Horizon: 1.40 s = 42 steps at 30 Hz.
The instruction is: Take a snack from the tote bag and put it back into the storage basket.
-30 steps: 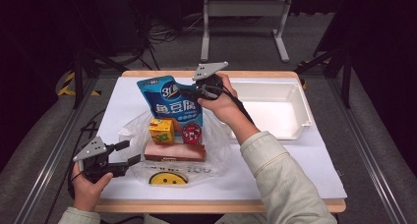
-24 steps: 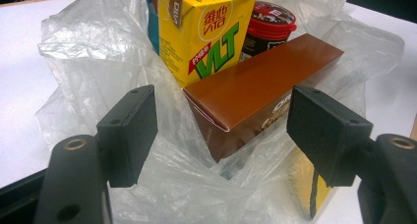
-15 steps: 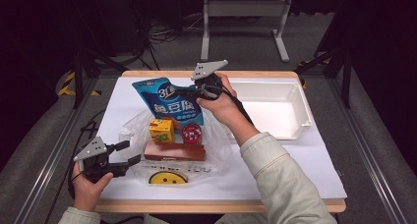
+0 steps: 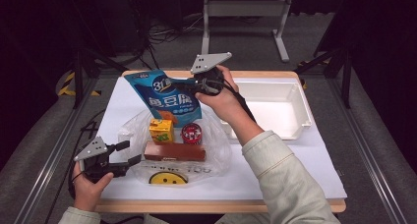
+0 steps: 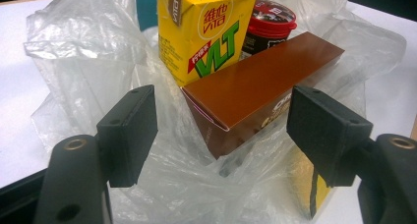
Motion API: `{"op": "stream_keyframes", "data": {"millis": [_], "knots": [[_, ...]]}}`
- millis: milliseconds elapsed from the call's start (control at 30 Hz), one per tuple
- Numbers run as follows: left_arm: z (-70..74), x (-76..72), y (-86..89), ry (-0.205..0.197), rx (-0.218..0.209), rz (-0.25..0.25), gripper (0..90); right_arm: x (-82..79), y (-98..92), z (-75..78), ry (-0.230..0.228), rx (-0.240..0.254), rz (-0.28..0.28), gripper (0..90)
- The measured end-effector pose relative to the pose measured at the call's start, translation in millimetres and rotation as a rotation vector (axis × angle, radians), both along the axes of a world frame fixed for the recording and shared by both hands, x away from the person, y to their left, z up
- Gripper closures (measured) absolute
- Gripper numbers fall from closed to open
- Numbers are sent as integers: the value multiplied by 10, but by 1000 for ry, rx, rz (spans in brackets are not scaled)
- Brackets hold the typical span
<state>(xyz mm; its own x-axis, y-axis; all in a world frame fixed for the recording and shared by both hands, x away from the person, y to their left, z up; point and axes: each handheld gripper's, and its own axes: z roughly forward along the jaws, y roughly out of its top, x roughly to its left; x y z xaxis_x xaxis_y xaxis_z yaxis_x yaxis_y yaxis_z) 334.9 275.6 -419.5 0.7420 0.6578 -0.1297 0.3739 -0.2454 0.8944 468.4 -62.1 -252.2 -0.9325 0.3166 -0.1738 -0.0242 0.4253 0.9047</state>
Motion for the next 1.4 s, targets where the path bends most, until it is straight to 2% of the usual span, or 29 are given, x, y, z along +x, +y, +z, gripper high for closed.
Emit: {"op": "stream_keyframes", "data": {"millis": [400, 700, 1000, 1400], "knots": [[-6, 2, -11, 0, 6, -5, 281, -71, -79, 229, -26, 50, 1, 894], [-3, 0, -3, -1, 2, -1, 281, -127, -211, 400, -44, 84, -6, 894], [-2, -4, 2, 0, 3, -1, 281, -177, -453, 552, -67, 104, -37, 894], [-2, -3, -7, -1, 8, -3, 281, -199, -831, 634, -83, 101, -106, 894]]}}
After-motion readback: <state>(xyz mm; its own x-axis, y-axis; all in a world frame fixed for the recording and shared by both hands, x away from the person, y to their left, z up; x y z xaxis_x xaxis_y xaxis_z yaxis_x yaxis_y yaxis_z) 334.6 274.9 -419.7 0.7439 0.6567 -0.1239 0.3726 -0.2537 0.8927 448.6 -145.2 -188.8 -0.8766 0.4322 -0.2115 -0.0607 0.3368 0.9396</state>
